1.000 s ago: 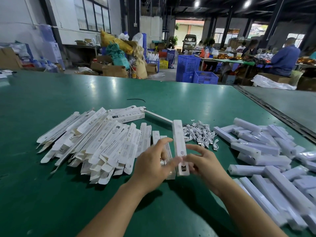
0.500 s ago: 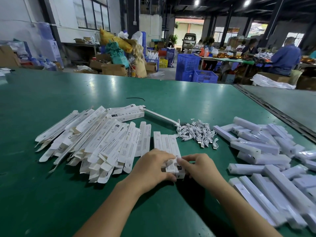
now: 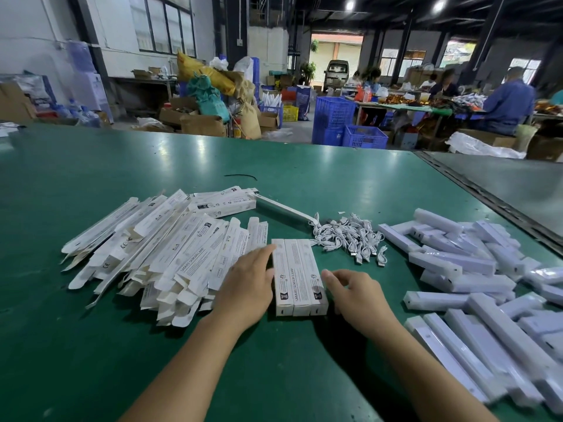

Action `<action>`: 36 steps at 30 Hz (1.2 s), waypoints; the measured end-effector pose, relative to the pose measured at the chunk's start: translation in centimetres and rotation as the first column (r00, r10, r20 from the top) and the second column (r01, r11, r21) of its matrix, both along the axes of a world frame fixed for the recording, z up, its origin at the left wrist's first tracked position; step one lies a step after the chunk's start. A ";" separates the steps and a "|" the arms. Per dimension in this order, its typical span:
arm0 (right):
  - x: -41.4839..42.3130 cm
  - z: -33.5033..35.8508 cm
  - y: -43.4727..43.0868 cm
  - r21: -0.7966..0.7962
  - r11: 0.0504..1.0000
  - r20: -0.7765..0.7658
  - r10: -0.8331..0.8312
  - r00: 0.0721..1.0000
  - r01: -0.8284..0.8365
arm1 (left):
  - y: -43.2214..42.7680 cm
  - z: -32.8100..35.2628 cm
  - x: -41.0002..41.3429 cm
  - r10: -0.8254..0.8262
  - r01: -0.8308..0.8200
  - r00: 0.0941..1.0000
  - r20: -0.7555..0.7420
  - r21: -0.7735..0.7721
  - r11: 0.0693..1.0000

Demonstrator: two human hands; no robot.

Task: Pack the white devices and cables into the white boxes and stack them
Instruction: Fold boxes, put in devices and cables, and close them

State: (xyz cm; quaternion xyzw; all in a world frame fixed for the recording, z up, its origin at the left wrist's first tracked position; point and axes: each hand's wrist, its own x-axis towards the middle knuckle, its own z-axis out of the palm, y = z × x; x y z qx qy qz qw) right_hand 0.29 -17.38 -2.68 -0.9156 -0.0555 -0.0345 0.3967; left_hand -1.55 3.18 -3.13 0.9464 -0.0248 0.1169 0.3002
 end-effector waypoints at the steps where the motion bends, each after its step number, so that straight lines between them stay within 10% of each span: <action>1: 0.0 0.0 0.0 0.002 1.000 0.003 -0.002 1.000 0.002 | 0.2 -0.2 0.1 -0.011 0.013 0.999 -0.043 0.042 0.999; 14: -0.4 0.1 0.2 0.024 0.998 0.005 0.057 0.998 -0.057 | -0.6 0.7 0.1 0.262 -0.264 0.965 0.030 0.077 0.962; 20: -0.5 0.3 0.2 0.011 0.997 0.006 0.072 0.997 -0.072 | -0.3 0.8 0.6 0.440 -0.417 0.890 0.121 -0.177 0.891; 31: -0.8 0.7 0.4 0.008 0.999 0.049 0.046 0.998 -0.046 | -1.8 2.0 -0.7 0.282 -0.051 0.921 0.268 -0.636 0.770; 34: -0.8 1.1 0.5 0.365 0.929 -0.006 0.076 0.997 -0.069 | -2.4 2.1 -1.2 0.156 0.068 0.963 0.219 -0.759 0.648; 36: -1.1 1.8 0.4 0.710 0.699 -0.096 0.208 0.973 -0.079 | -2.5 2.3 -1.3 0.035 0.127 0.984 0.172 -0.837 0.533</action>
